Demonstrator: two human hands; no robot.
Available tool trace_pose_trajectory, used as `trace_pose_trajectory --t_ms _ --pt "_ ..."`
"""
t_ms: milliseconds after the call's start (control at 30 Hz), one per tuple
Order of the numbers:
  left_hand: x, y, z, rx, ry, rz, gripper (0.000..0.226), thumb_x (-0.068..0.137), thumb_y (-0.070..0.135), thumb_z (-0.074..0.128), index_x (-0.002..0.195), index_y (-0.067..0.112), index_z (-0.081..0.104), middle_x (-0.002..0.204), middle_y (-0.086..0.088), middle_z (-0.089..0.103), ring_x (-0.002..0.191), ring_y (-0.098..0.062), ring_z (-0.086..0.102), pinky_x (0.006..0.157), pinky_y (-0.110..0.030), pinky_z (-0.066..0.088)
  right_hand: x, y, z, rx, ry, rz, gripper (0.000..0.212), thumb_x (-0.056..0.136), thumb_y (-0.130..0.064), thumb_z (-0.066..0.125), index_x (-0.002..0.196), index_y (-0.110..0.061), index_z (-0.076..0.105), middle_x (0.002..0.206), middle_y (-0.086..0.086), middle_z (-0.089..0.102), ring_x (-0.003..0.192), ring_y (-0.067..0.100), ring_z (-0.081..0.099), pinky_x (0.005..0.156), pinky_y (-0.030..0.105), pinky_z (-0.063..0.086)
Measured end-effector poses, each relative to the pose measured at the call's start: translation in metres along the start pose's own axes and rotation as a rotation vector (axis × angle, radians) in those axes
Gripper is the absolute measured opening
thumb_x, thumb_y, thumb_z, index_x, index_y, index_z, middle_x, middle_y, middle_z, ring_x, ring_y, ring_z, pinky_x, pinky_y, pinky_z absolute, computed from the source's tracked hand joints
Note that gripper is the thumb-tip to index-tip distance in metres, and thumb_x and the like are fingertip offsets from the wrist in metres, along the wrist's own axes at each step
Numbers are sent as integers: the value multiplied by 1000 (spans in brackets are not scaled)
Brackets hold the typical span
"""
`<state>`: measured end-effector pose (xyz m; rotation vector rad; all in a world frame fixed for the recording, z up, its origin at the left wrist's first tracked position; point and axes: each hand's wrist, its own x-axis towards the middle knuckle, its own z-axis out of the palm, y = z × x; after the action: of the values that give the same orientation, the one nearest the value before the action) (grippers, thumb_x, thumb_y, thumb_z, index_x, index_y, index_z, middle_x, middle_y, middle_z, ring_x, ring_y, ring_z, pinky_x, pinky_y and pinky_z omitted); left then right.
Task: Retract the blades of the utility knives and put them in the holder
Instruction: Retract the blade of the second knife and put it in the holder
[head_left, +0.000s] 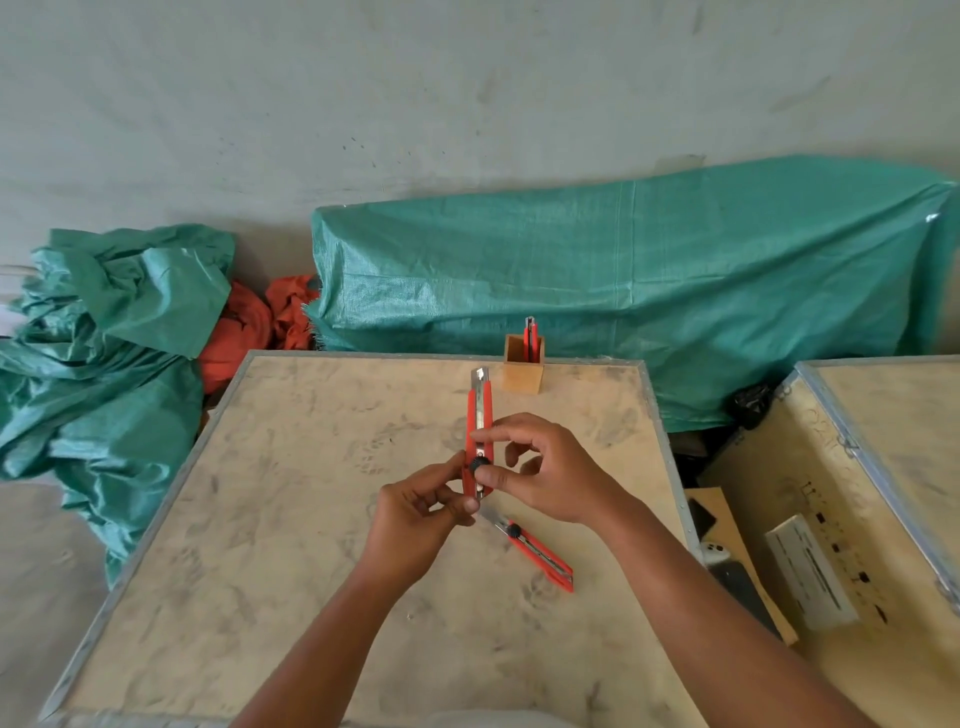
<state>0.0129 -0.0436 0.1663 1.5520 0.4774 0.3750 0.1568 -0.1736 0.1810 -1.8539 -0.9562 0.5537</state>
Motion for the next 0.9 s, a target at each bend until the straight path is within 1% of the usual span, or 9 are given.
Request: trace_pose_trajectory --t_ms 67,200,333,400,467,600,733,833,900 --pt "1 0 -8 7 -3 11 51 77 -8 75 120 19 69 89 -3 77 68 -20 65 69 -28 61 2 -3 6 6 -3 5 27 85 -28 81 110 -35 77 116 -13 65 88 11 62 70 23 55" --pt "4 2 -22 39 -33 44 52 76 -10 75 120 17 69 82 2 75 62 -13 61 63 -22 58 6 -11 19 10 90 -1 17 78 -28 86 92 -27 76 106 -8 67 86 12 62 68 26 56" --pt "13 1 -34 69 -62 45 55 77 -10 74 119 23 68 78 5 75 61 -12 60 64 -19 56 11 -15 33 -24 197 -1 23 72 -34 89 80 -27 69 94 -11 67 84 11 64 64 20 52" --pt "18 0 -37 73 -81 50 55 76 -11 74 119 24 68 80 5 75 60 -9 59 64 -20 56 13 -15 36 -10 208 15 20 74 -37 87 85 -29 72 95 -13 68 85 10 65 68 22 54" --pt "24 -2 -38 78 -104 50 55 76 -9 76 120 22 68 90 -1 77 60 -8 57 64 -22 56 16 -14 35 42 208 41 21 82 -37 81 101 -30 76 104 -13 71 91 8 69 79 27 59" --pt "42 -8 -36 107 -145 36 58 75 -6 78 116 33 69 97 1 77 65 -8 58 68 -25 57 24 -3 27 64 249 95 25 93 -23 72 117 -28 75 115 -8 75 101 9 71 95 38 59" --pt "65 -11 -26 170 -192 57 61 75 -7 77 117 36 67 98 9 78 66 -6 60 80 -32 61 33 12 15 124 296 151 26 94 -18 71 117 -31 75 118 -6 75 99 14 74 89 43 62" --pt "93 -12 -11 222 -240 61 58 77 -5 76 118 35 67 98 13 77 71 -16 66 88 -36 59 46 25 -3 154 338 184 28 94 -12 70 119 -23 75 122 2 73 98 17 74 82 38 65" --pt "103 -13 -6 253 -244 50 56 77 -3 77 120 33 68 98 10 78 74 -17 70 93 -40 57 51 28 -9 161 345 197 29 93 -9 70 120 -20 75 122 1 73 97 18 74 80 34 65"
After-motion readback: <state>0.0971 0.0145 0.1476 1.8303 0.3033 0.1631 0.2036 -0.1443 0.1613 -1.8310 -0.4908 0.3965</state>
